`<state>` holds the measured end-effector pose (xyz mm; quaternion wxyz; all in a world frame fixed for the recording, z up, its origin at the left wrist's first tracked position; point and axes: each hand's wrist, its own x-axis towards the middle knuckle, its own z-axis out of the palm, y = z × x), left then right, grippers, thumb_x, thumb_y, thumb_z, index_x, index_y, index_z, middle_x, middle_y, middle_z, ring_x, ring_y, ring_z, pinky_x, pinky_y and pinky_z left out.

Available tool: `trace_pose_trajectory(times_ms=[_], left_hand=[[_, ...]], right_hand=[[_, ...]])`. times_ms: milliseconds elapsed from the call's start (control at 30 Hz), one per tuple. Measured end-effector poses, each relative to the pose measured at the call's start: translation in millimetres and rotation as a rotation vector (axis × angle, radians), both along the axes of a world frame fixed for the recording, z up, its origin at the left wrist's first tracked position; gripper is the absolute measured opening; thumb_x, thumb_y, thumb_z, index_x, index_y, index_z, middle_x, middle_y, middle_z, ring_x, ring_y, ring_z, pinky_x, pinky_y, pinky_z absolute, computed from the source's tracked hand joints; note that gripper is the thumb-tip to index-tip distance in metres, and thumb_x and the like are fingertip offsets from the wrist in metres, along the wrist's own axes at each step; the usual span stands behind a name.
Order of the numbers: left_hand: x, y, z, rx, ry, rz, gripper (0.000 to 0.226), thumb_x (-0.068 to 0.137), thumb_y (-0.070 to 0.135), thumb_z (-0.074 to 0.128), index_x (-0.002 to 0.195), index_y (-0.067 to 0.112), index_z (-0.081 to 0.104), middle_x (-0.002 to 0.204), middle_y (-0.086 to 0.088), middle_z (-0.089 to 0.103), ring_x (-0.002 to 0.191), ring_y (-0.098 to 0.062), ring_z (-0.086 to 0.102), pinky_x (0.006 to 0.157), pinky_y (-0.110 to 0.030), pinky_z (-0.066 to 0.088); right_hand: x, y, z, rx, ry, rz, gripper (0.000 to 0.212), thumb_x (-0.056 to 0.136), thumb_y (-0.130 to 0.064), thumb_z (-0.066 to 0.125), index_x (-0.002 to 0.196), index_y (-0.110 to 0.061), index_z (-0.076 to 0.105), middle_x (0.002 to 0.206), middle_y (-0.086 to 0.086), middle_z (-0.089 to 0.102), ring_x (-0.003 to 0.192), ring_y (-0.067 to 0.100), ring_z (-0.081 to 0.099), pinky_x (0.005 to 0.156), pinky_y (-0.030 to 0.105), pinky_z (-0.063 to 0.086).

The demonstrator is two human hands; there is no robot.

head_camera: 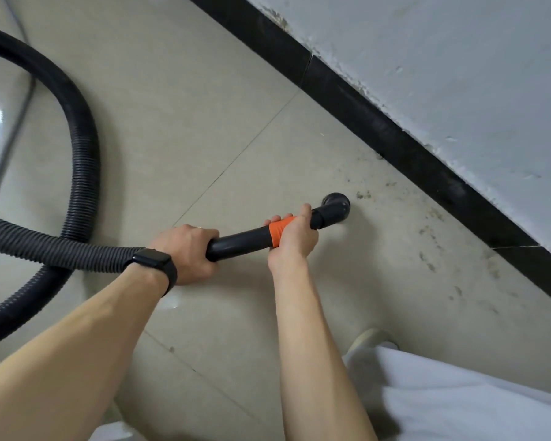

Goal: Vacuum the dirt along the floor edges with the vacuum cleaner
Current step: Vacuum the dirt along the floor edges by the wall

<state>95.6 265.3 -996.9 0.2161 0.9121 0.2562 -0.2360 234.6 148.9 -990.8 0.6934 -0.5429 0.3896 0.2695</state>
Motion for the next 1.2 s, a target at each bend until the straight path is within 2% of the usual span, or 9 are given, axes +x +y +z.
trace_pose_trajectory(times_ms=[100, 300, 467, 567, 633, 833, 967, 1100, 1200], left_hand=[[6.4, -5.6, 0.6, 0.034, -0.004, 0.009, 0.014, 0.071, 0.035, 0.059, 0.075, 0.030, 0.047, 0.067, 0.009, 0.054, 0.056, -0.010, 0.051, 0.045, -0.024, 0.028], [23.2, -17.9, 8.1, 0.015, 0.006, -0.014, 0.014, 0.077, 0.041, 0.059, 0.081, 0.033, 0.048, 0.070, 0.010, 0.055, 0.060, -0.012, 0.053, 0.050, -0.024, 0.036], [32.4, -23.2, 13.8, 0.061, -0.013, 0.081, 0.010, 0.077, 0.039, 0.056, 0.081, 0.033, 0.050, 0.067, 0.010, 0.047, 0.059, -0.016, 0.049, 0.048, -0.025, 0.029], [47.1, -31.2, 13.1, 0.071, -0.046, 0.104, 0.011, 0.079, 0.037, 0.056, 0.086, 0.032, 0.049, 0.067, 0.009, 0.042, 0.061, -0.020, 0.047, 0.052, -0.028, 0.032], [59.9, -37.6, 11.6, 0.068, -0.070, 0.109, 0.012, 0.080, 0.037, 0.055, 0.087, 0.031, 0.047, 0.067, 0.007, 0.043, 0.060, -0.019, 0.047, 0.053, -0.028, 0.034], [80.0, -48.2, 5.4, 0.047, -0.085, 0.121, 0.013, 0.082, 0.037, 0.054, 0.093, 0.029, 0.054, 0.072, 0.004, 0.048, 0.066, -0.023, 0.052, 0.057, -0.029, 0.038], [89.8, -55.0, 3.5, 0.068, -0.063, 0.099, 0.022, 0.088, 0.036, 0.054, 0.108, 0.027, 0.056, 0.092, 0.000, 0.064, 0.070, -0.023, 0.050, 0.062, -0.030, 0.037], [106.3, -65.1, -3.5, 0.046, -0.037, 0.067, 0.025, 0.093, 0.029, 0.054, 0.117, 0.023, 0.052, 0.107, -0.002, 0.066, 0.091, -0.024, 0.064, 0.068, -0.032, 0.038], [118.3, -68.7, -6.9, 0.018, -0.012, 0.073, 0.027, 0.093, 0.026, 0.056, 0.119, 0.021, 0.051, 0.110, -0.003, 0.066, 0.097, -0.025, 0.065, 0.069, -0.033, 0.040]], right_hand=[[8.9, -2.2, -0.2, 0.039, -0.004, 0.043, 0.026, 0.102, -0.030, 0.061, 0.113, -0.009, 0.051, 0.073, 0.005, 0.050, 0.043, 0.017, 0.053, 0.052, 0.031, 0.054], [30.6, -5.7, 2.9, 0.101, -0.003, 0.116, 0.026, 0.100, -0.032, 0.066, 0.093, -0.012, 0.049, 0.066, 0.000, 0.050, 0.045, 0.018, 0.049, 0.049, 0.028, 0.050], [34.7, -3.7, 5.2, 0.120, -0.022, 0.120, 0.029, 0.099, -0.037, 0.068, 0.097, -0.012, 0.054, 0.074, 0.002, 0.057, 0.058, 0.020, 0.056, 0.057, 0.030, 0.055], [31.2, -4.8, 8.5, 0.125, -0.034, 0.119, 0.041, 0.096, -0.047, 0.072, 0.106, -0.010, 0.057, 0.083, 0.005, 0.061, 0.064, 0.023, 0.062, 0.062, 0.032, 0.060], [33.1, -2.9, 10.0, 0.105, -0.056, 0.109, 0.043, 0.097, -0.049, 0.070, 0.107, -0.010, 0.056, 0.082, 0.005, 0.061, 0.061, 0.022, 0.062, 0.062, 0.034, 0.061], [52.6, 3.7, 9.0, -0.114, -0.099, 0.128, 0.041, 0.101, -0.050, 0.059, 0.090, -0.012, 0.047, 0.061, -0.001, 0.051, 0.047, 0.019, 0.047, 0.047, 0.025, 0.049], [62.9, 1.4, 6.7, -0.162, -0.113, 0.146, 0.043, 0.098, -0.049, 0.058, 0.081, -0.014, 0.041, 0.053, -0.002, 0.047, 0.041, 0.020, 0.043, 0.047, 0.026, 0.048], [77.8, -5.8, 2.2, -0.206, -0.120, 0.192, 0.042, 0.094, -0.053, 0.057, 0.084, -0.015, 0.040, 0.055, -0.002, 0.046, 0.047, 0.022, 0.044, 0.049, 0.025, 0.049], [88.3, -6.8, 1.2, -0.225, -0.127, 0.194, 0.043, 0.093, -0.054, 0.058, 0.084, -0.015, 0.043, 0.054, -0.004, 0.047, 0.044, 0.020, 0.044, 0.048, 0.025, 0.049]])
